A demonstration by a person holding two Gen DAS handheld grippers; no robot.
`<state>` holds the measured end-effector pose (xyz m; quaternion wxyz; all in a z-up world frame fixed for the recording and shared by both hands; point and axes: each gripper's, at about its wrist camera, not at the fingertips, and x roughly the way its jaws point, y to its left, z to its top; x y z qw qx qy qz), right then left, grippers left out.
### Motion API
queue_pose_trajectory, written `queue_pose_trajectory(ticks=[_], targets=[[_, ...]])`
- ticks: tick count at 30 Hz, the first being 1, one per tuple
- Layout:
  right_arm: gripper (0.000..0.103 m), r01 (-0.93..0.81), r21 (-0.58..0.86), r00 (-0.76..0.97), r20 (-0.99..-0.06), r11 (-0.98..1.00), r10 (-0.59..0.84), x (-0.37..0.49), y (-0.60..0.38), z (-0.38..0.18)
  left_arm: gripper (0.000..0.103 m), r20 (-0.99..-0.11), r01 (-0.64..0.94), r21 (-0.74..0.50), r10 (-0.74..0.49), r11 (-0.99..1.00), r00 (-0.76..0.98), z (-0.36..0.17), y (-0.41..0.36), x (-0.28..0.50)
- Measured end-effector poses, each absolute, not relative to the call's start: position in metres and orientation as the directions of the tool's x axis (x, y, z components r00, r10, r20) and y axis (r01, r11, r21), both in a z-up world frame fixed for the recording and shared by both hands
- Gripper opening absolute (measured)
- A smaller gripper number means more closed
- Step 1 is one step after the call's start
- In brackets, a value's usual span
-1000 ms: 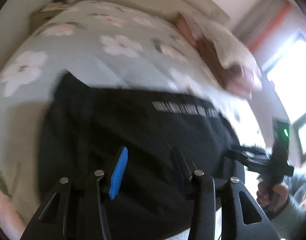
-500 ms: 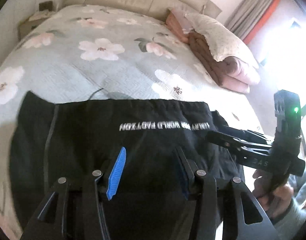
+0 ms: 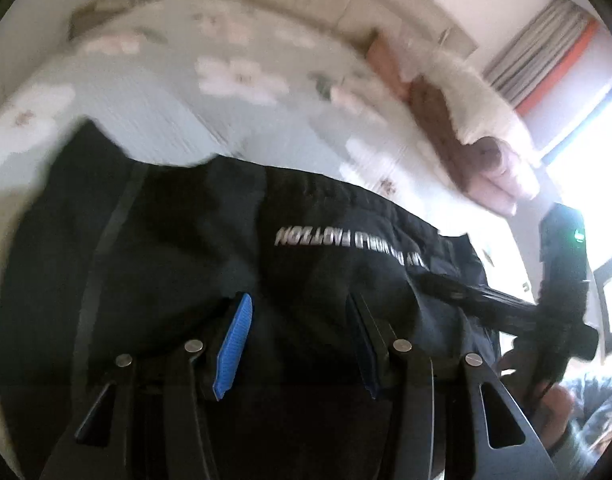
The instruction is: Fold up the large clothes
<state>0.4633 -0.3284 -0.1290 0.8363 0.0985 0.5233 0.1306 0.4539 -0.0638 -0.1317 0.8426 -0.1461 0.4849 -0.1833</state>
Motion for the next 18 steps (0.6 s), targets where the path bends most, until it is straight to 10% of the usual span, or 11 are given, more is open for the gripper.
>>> queue_pose_trajectory(ticks=[18], targets=[[0.077,-0.088,0.197,0.294,-0.932,0.976,0.214,0.379,-0.318,-0.169,0.054,-0.823,-0.047,-0.447,-0.391,0.893,0.411,-0.192,0.011,0.393]])
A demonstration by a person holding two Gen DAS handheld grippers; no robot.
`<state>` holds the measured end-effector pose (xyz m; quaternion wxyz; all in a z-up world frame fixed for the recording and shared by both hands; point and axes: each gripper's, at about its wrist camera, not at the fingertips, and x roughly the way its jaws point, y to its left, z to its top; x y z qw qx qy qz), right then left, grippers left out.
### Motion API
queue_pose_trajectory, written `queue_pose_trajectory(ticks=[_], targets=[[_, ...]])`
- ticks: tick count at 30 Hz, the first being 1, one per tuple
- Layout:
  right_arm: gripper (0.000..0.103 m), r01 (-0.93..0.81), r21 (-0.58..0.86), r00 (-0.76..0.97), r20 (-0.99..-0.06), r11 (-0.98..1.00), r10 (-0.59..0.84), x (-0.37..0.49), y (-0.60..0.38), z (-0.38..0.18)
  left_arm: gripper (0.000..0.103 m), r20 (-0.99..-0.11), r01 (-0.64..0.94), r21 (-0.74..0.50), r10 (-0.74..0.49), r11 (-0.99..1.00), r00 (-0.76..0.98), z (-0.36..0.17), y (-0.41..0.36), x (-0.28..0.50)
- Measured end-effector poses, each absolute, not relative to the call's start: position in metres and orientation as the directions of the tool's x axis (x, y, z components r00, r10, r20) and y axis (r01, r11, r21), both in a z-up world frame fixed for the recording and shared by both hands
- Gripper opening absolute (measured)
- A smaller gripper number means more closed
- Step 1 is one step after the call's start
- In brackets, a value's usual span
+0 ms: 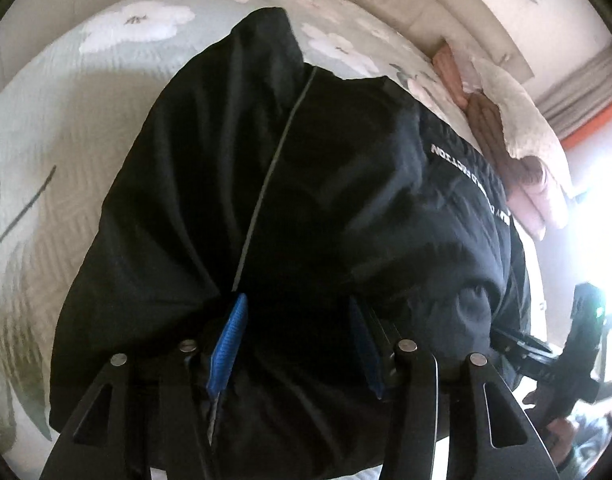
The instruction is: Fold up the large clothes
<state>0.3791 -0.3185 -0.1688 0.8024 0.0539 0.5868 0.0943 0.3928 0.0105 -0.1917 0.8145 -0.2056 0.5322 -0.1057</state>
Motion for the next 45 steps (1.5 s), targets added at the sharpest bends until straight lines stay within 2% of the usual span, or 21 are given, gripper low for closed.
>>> queue_pose_trajectory(ticks=[10,15,16,19,21,25,32,36,37,40,42,45], targets=[[0.077,-0.075,0.184,0.285,-0.938,0.98,0.197,0.378,-0.325,-0.168,0.054,-0.813,-0.06,-0.476,-0.412,0.878,0.411,-0.173,0.013,0.39],[0.079,-0.057,0.185,0.366,-0.91,0.981,0.193,0.365,-0.341,-0.136,0.055,-0.789,-0.088,-0.446,-0.344,0.891,0.509,-0.136,0.041,0.379],[0.08,-0.052,0.195,0.368,-0.908,0.979,0.2,0.365,-0.345,-0.137,0.058,-0.802,-0.103,-0.432,-0.33,0.896,0.498,-0.14,0.047,0.381],[0.08,-0.021,0.212,0.29,-0.934,0.977,0.209,0.369,-0.349,-0.166,0.059,-0.866,-0.172,-0.427,-0.347,0.888,0.36,-0.185,0.054,0.394],[0.082,-0.053,0.171,0.298,-0.938,0.984,0.179,0.375,-0.339,-0.168,0.059,-0.875,-0.178,-0.424,-0.35,0.888,0.335,-0.202,0.05,0.395],[0.085,-0.1,0.1,0.315,-0.941,0.99,0.127,0.376,-0.325,-0.168,0.059,-0.893,-0.139,-0.319,-0.248,0.938,0.376,-0.185,0.036,0.396],[0.084,-0.092,0.145,0.319,-0.933,0.985,0.167,0.37,-0.339,-0.157,0.059,-0.872,-0.142,-0.316,-0.228,0.938,0.433,-0.16,0.052,0.406],[0.086,0.028,0.142,0.431,-0.895,0.989,0.117,0.367,-0.384,-0.128,0.06,-0.857,-0.142,-0.388,-0.3,0.911,0.418,-0.156,0.076,0.428],[0.09,0.073,0.131,0.447,-0.89,0.989,0.085,0.37,-0.4,-0.124,0.061,-0.853,-0.154,-0.423,-0.335,0.893,0.4,-0.16,0.084,0.437],[0.092,0.192,0.123,0.424,-0.905,0.974,0.031,0.379,-0.448,-0.134,0.062,-0.843,-0.184,-0.5,-0.427,0.846,0.328,-0.182,0.094,0.455],[0.092,0.235,0.162,0.405,-0.913,0.958,0.055,0.383,-0.473,-0.146,0.065,-0.834,-0.191,-0.532,-0.47,0.825,0.29,-0.195,0.095,0.464],[0.092,0.265,0.305,0.332,-0.919,0.914,0.211,0.391,-0.507,-0.177,0.07,-0.79,-0.193,-0.609,-0.566,0.769,0.238,-0.221,0.092,0.469]])
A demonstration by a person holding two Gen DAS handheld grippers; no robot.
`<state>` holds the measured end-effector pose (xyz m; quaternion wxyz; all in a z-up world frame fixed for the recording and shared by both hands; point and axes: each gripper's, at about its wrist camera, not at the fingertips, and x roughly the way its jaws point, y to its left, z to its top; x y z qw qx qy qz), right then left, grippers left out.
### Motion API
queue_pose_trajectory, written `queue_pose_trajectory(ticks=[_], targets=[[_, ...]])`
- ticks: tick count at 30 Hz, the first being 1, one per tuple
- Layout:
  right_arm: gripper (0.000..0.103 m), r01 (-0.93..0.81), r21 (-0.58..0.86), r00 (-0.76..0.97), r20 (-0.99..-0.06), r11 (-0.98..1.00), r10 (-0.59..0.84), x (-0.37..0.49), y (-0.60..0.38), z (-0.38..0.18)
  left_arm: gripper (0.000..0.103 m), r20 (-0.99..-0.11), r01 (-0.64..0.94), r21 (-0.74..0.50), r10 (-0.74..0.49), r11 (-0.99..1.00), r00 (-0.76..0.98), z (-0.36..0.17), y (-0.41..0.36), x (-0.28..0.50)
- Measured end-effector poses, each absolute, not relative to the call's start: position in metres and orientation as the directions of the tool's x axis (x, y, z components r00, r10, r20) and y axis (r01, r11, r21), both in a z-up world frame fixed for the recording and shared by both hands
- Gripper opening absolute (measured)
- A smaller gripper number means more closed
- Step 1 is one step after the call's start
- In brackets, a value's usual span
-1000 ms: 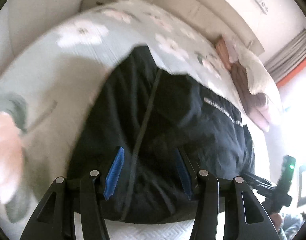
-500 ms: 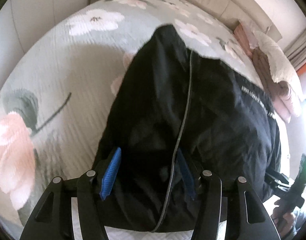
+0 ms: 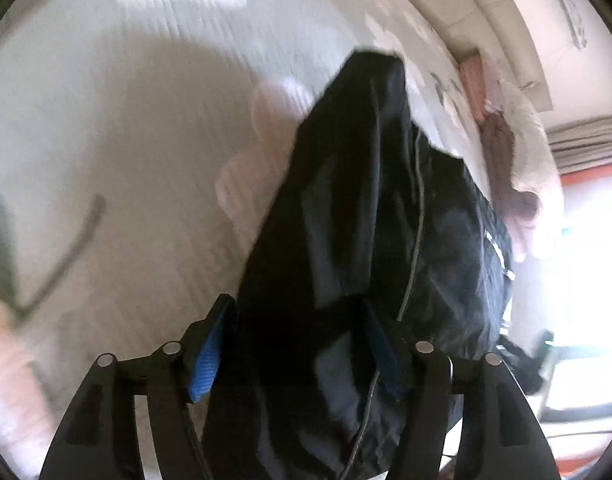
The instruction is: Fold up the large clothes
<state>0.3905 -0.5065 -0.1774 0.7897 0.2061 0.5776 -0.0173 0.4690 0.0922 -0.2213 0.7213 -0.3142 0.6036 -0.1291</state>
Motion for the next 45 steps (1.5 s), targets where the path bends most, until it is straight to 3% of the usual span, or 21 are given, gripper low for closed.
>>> queue_pose_trajectory(ticks=[3,7,8,9,10,11,14,18,20,23,27,29,34,35,39,40,41,45], targets=[[0.095,0.305,0.498,0.316,-0.857,0.811,0.408,0.386,-0.523,-0.208,0.08,-0.708,-0.227,-0.706,-0.66,0.67,0.253,-0.245,0.098,0.473],[0.099,0.287,0.551,0.341,-0.823,0.783,0.454,0.381,-0.529,-0.212,0.08,-0.687,-0.189,-0.725,-0.679,0.662,0.259,-0.245,0.093,0.475],[0.096,0.276,0.558,0.341,-0.818,0.783,0.463,0.378,-0.53,-0.211,0.08,-0.668,-0.154,-0.741,-0.697,0.653,0.261,-0.242,0.09,0.474],[0.09,0.251,0.586,0.337,-0.799,0.771,0.497,0.376,-0.527,-0.208,0.065,-0.639,-0.123,-0.766,-0.725,0.632,0.258,-0.239,0.086,0.475],[0.07,0.215,0.64,0.328,-0.759,0.738,0.562,0.373,-0.524,-0.206,0.06,-0.599,-0.084,-0.796,-0.761,0.599,0.249,-0.235,0.08,0.473],[0.07,0.198,0.661,0.324,-0.741,0.724,0.588,0.37,-0.521,-0.203,0.06,-0.601,-0.051,-0.791,-0.757,0.61,0.256,-0.229,0.077,0.47],[0.071,0.15,0.648,0.301,-0.75,0.747,0.59,0.368,-0.523,-0.205,0.059,-0.61,-0.039,-0.784,-0.757,0.62,0.234,-0.231,0.074,0.472],[0.087,0.22,0.767,0.289,-0.641,0.603,0.711,0.377,-0.541,-0.234,0.063,-0.559,-0.112,-0.829,-0.808,0.548,0.184,-0.258,0.073,0.49],[0.086,0.217,0.756,0.28,-0.655,0.618,0.702,0.377,-0.542,-0.226,0.064,-0.556,-0.115,-0.831,-0.81,0.544,0.189,-0.258,0.072,0.488],[0.087,0.185,0.634,0.307,-0.763,0.751,0.569,0.366,-0.543,-0.191,0.064,-0.572,-0.115,-0.82,-0.792,0.561,0.212,-0.255,0.073,0.474],[0.087,0.175,0.604,0.374,-0.771,0.778,0.515,0.342,-0.553,-0.155,0.064,-0.553,-0.164,-0.833,-0.8,0.528,0.232,-0.26,0.074,0.469],[0.096,0.147,0.619,0.383,-0.755,0.771,0.533,0.34,-0.55,-0.149,0.064,-0.555,-0.163,-0.832,-0.797,0.531,0.237,-0.26,0.072,0.47],[0.099,0.131,0.606,0.283,-0.781,0.784,0.556,0.352,-0.536,-0.194,0.065,-0.545,-0.16,-0.839,-0.802,0.521,0.245,-0.267,0.072,0.462],[0.103,0.138,0.627,0.277,-0.768,0.766,0.578,0.356,-0.537,-0.208,0.065,-0.545,-0.158,-0.838,-0.801,0.522,0.246,-0.268,0.072,0.463],[0.103,0.086,0.692,0.378,-0.689,0.717,0.619,0.354,-0.543,-0.209,0.065,-0.556,-0.152,-0.831,-0.781,0.536,0.283,-0.269,0.078,0.452],[0.084,0.058,0.723,0.374,-0.655,0.688,0.657,0.355,-0.536,-0.206,0.065,-0.561,-0.157,-0.827,-0.768,0.541,0.31,-0.267,0.076,0.446],[0.077,0.026,0.734,0.338,-0.645,0.679,0.685,0.356,-0.521,-0.203,0.065,-0.564,-0.151,-0.824,-0.761,0.546,0.32,-0.263,0.074,0.441],[0.077,-0.087,0.603,0.28,-0.749,0.793,0.6,0.374,-0.491,-0.188,0.06,-0.545,-0.114,-0.835,-0.782,0.539,0.303,-0.25,0.073,0.436]])
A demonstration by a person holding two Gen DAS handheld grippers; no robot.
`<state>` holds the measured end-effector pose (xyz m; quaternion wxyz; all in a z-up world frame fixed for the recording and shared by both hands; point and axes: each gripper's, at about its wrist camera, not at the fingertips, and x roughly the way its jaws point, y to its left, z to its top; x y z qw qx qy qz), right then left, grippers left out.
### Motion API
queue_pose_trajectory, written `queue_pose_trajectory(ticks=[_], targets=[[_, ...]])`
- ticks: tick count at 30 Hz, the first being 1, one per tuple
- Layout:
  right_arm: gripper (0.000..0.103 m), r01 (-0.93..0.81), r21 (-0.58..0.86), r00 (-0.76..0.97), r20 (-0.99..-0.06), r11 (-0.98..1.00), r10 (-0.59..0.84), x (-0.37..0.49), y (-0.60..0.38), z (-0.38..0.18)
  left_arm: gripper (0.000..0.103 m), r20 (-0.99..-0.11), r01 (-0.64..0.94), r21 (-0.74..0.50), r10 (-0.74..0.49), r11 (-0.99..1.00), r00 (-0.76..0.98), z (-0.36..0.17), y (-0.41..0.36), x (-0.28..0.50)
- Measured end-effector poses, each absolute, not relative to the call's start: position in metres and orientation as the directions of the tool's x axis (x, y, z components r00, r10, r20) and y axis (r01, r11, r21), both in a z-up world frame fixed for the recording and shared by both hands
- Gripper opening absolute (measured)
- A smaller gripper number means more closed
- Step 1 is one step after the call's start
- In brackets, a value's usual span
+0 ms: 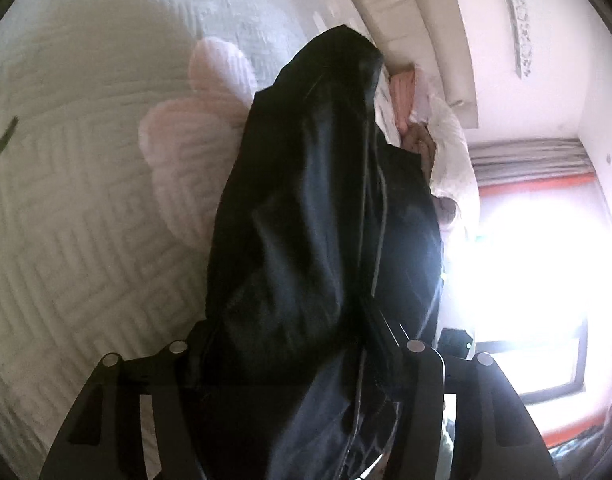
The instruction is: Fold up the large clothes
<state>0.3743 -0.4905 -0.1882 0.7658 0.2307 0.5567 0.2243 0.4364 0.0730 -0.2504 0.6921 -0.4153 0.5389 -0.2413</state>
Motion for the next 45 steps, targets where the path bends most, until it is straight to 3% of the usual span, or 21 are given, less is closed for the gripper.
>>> queue_pose_trajectory(ticks=[2,3,5,8,9,10,11,14,20,27,31,33,36,37,39,41,45], targets=[[0.082,-0.056,0.647,0.256,-0.726,0.76,0.638,0.387,-0.501,-0.2,0.062,-0.564,-0.129,-0.824,-0.781,0.551,0.269,-0.259,0.071,0.445],[0.086,-0.038,0.682,0.256,-0.7,0.73,0.667,0.391,-0.508,-0.211,0.069,-0.563,-0.135,-0.825,-0.784,0.548,0.262,-0.263,0.07,0.448],[0.093,-0.025,0.739,0.295,-0.639,0.674,0.711,0.403,-0.513,-0.221,0.072,-0.532,-0.166,-0.847,-0.803,0.505,0.268,-0.274,0.07,0.454],[0.092,-0.062,0.688,0.303,-0.677,0.723,0.67,0.41,-0.505,-0.213,0.069,-0.556,-0.136,-0.828,-0.771,0.543,0.311,-0.265,0.069,0.451],[0.09,-0.064,0.682,0.31,-0.681,0.729,0.664,0.408,-0.505,-0.21,0.06,-0.575,-0.106,-0.81,-0.747,0.576,0.335,-0.259,0.068,0.445],[0.079,-0.071,0.671,0.329,-0.682,0.738,0.653,0.404,-0.508,-0.204,0.048,-0.585,-0.064,-0.793,-0.726,0.606,0.363,-0.249,0.066,0.438],[0.066,-0.083,0.657,0.355,-0.683,0.749,0.638,0.398,-0.511,-0.196,0.044,-0.585,-0.02,-0.776,-0.709,0.63,0.393,-0.238,0.064,0.431],[0.047,-0.132,0.644,0.439,-0.644,0.753,0.627,0.375,-0.515,-0.168,0.035,-0.524,0.058,-0.788,-0.717,0.613,0.46,-0.211,0.065,0.412],[0.046,-0.284,0.575,0.527,-0.574,0.767,0.626,0.337,-0.492,-0.117,0.032,-0.405,0.245,-0.773,-0.752,0.586,0.521,-0.14,0.06,0.349],[0.046,-0.311,0.545,0.582,-0.538,0.779,0.609,0.302,-0.485,-0.12,0.032,-0.324,0.333,-0.761,-0.771,0.557,0.549,-0.077,0.089,0.226],[0.046,-0.237,0.519,0.548,-0.627,0.821,0.554,0.248,-0.478,-0.123,0.034,-0.397,0.256,-0.777,-0.764,0.575,0.509,-0.092,0.091,0.188],[0.046,-0.193,0.513,0.522,-0.668,0.837,0.53,0.236,-0.476,-0.155,0.036,-0.456,0.214,-0.759,-0.736,0.615,0.499,-0.117,0.092,0.186],[0.049,0.017,0.469,0.397,-0.814,0.883,0.424,0.243,-0.482,-0.244,0.037,-0.642,-0.085,-0.721,-0.617,0.688,0.455,-0.208,0.11,0.199],[0.066,0.082,0.443,0.363,-0.847,0.893,0.387,0.244,-0.49,-0.267,0.053,-0.672,-0.154,-0.712,-0.602,0.685,0.431,-0.236,0.12,0.199],[0.069,0.191,0.567,0.366,-0.799,0.801,0.478,0.232,-0.521,-0.291,0.056,-0.531,-0.196,-0.842,-0.703,0.503,0.473,-0.26,0.149,0.186],[0.071,0.235,0.623,0.407,-0.76,0.746,0.506,0.216,-0.547,-0.28,0.056,-0.551,-0.241,-0.829,-0.667,0.505,0.502,-0.25,0.173,0.173],[0.079,0.211,0.352,0.469,-0.855,0.912,0.222,0.194,-0.548,-0.211,0.054,-0.667,-0.178,-0.674,-0.488,0.717,0.563,-0.188,0.183,0.154]])
